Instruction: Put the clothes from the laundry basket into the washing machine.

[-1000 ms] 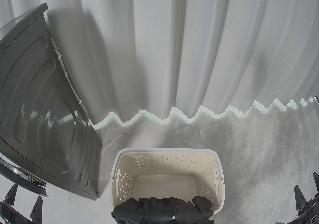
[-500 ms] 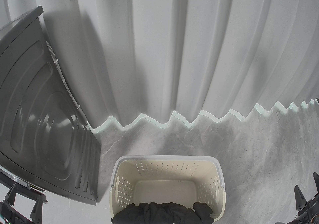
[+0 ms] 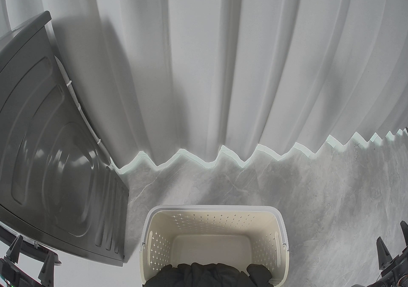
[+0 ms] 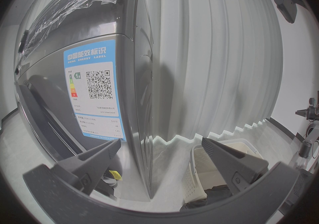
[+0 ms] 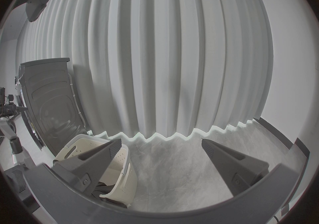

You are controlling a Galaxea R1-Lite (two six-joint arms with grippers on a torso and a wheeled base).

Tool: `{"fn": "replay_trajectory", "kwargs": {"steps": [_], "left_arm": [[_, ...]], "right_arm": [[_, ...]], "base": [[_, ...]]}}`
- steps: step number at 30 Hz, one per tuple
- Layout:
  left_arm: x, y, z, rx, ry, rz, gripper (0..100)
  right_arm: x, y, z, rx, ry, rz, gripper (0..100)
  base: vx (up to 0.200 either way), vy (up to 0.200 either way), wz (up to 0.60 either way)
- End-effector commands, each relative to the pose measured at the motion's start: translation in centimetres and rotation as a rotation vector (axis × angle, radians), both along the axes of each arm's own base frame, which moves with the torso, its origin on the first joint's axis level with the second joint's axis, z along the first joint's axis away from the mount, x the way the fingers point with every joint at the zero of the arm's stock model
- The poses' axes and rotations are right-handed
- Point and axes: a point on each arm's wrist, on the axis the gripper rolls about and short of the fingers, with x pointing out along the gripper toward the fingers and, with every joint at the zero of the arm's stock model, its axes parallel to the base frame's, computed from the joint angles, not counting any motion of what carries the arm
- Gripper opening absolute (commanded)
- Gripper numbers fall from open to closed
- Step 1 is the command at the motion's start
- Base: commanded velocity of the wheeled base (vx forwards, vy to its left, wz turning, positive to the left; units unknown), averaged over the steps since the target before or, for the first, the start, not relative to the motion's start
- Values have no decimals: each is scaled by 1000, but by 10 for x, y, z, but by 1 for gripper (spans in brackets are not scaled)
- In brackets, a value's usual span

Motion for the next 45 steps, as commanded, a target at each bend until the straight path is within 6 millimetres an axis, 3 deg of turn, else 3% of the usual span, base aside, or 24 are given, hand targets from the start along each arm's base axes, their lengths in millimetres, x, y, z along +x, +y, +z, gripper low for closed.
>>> {"fn": "replay_trajectory", "kwargs": {"steps": [1,32,45], "left_arm": [[0,0,-5,0,1,0,100],[0,0,-5,0,1,0,100],[0,0,-5,0,1,0,100]], "right_arm": [[1,0,-5,1,9,1,100],[1,0,-5,-1,11,1,100],[1,0,-5,-1,11,1,100]], "base": [[0,0,0],[0,0,0],[-200,0,0]]}}
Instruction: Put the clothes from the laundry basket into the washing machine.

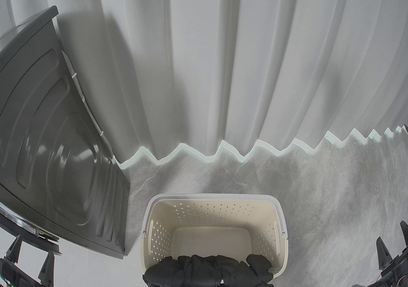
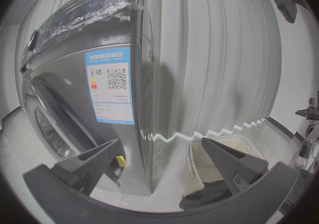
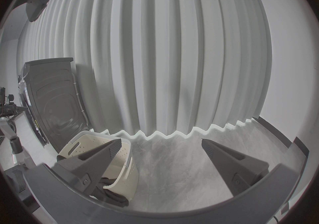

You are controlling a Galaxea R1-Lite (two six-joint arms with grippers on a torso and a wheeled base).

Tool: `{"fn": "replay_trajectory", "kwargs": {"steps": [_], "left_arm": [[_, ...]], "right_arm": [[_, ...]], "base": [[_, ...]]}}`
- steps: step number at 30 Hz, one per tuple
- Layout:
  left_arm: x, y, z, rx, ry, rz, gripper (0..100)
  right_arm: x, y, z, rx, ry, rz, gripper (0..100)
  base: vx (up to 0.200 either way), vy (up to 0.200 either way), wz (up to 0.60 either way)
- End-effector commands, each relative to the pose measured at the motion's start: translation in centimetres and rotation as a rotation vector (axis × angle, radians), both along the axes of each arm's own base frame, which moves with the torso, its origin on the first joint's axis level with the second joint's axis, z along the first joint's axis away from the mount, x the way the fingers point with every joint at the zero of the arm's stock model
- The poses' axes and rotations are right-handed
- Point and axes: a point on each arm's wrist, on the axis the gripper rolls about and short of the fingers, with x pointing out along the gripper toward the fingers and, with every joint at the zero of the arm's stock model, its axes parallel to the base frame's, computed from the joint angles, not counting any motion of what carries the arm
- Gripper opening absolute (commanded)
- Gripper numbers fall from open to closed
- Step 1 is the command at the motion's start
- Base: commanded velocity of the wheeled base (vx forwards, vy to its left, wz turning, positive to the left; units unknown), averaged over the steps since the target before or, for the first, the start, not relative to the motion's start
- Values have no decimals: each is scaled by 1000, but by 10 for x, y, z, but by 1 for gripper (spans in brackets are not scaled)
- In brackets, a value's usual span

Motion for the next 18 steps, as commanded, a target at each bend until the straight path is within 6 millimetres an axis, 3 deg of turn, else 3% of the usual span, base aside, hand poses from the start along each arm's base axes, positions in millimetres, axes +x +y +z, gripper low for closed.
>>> {"fn": "replay_trajectory", "kwargs": {"steps": [1,18], "left_arm": [[0,0,-5,0,1,0,100],[0,0,-5,0,1,0,100]], "right_arm": [[1,0,-5,0,9,0,100],[1,0,-5,0,11,-2,100]], "base": [[-200,0,0],[-200,0,0]]}}
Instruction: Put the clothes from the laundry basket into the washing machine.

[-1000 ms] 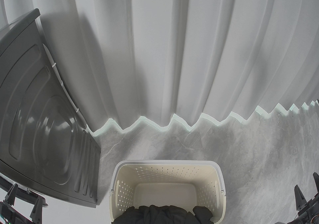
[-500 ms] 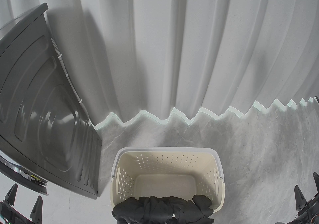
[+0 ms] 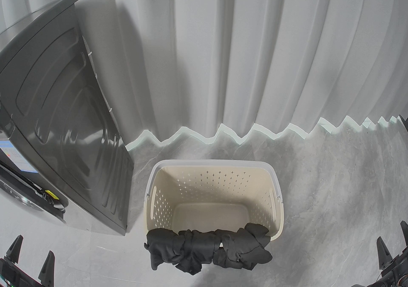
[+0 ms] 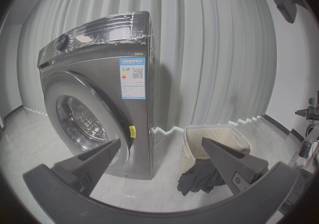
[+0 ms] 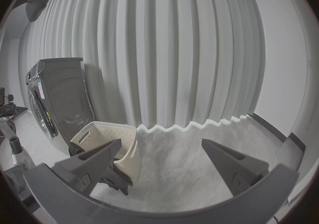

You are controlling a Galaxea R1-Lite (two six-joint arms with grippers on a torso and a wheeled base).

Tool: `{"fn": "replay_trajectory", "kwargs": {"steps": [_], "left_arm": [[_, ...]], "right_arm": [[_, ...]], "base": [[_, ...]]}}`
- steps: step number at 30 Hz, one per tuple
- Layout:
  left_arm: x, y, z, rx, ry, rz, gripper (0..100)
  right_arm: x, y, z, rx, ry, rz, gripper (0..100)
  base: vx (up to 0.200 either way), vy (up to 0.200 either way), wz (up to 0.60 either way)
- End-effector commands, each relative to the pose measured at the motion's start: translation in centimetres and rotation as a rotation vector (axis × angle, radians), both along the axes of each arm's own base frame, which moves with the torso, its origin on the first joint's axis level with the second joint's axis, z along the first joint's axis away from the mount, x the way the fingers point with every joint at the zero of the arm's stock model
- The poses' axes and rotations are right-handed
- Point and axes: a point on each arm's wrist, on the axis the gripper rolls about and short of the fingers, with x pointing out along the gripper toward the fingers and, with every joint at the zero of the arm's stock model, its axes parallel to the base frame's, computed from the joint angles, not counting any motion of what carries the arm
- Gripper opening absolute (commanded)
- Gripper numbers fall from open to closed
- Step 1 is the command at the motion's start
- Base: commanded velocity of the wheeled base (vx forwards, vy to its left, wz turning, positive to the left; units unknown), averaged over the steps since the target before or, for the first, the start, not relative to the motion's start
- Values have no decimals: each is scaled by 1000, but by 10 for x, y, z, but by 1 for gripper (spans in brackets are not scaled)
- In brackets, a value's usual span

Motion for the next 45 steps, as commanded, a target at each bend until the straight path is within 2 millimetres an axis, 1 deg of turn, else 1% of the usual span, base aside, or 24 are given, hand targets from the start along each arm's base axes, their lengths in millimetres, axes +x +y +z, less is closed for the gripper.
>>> {"fn": "replay_trajectory", "kwargs": {"steps": [1,16,26,45], "left_arm": [[0,0,-5,0,1,1,100],[0,0,-5,0,1,1,100],[0,0,-5,0,1,0,100],[0,0,-5,0,1,1,100]], "right_arm": [[1,0,-5,-1,11,1,100],[1,0,-5,-1,9,1,100],[1,0,-5,-1,9,1,100],[1,0,-5,1,9,1,100]], "base": [[-200,0,0],[-200,0,0],[0,0,0],[0,200,0]]}}
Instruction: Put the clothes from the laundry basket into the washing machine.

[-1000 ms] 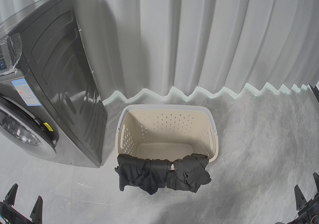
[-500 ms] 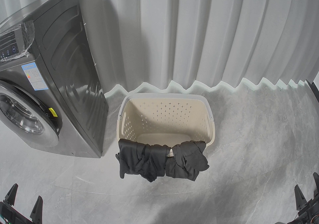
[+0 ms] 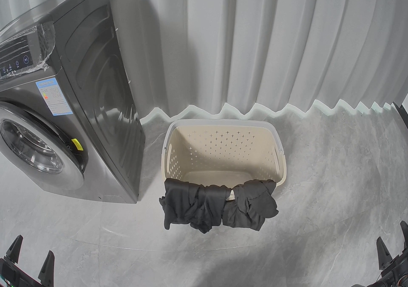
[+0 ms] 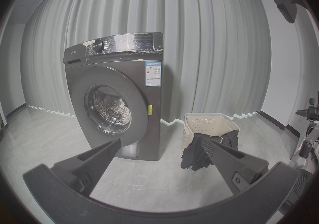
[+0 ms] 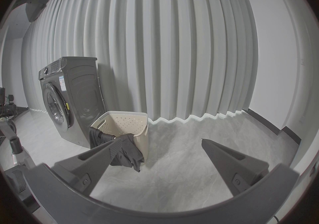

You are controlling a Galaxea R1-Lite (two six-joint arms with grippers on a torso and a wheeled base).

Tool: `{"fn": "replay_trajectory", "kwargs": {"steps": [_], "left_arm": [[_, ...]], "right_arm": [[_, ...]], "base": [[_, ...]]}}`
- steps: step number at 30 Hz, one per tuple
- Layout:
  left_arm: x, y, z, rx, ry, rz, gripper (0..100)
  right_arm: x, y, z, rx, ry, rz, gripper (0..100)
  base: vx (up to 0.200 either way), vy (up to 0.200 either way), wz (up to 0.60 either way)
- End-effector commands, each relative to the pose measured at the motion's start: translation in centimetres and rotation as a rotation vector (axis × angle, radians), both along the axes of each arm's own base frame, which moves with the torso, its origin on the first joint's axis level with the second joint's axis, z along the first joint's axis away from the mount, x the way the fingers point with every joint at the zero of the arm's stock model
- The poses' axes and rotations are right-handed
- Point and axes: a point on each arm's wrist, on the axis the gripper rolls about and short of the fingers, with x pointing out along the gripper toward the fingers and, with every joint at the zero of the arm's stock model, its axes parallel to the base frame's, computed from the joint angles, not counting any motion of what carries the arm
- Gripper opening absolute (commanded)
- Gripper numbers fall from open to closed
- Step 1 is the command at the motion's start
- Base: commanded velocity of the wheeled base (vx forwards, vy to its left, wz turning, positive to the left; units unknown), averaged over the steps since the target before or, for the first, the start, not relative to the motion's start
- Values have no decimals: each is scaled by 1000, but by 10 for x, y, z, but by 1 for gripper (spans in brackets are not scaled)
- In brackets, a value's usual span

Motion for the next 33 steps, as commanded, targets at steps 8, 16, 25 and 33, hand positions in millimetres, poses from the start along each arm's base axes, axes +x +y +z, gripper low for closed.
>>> {"fn": "replay_trajectory", "kwargs": {"steps": [8,16,25,33], "left_arm": [[0,0,-5,1,0,1,100],[0,0,-5,0,0,-1,100],[0,0,-5,0,0,-1,100],[0,0,-5,0,0,-1,100]], "right_arm": [[1,0,-5,0,9,1,100],[1,0,-5,0,9,1,100],[1,0,-5,0,9,1,100],[1,0,-5,0,9,1,100]], "base": [[0,200,0],[0,200,0],[0,200,0],[0,200,0]]}}
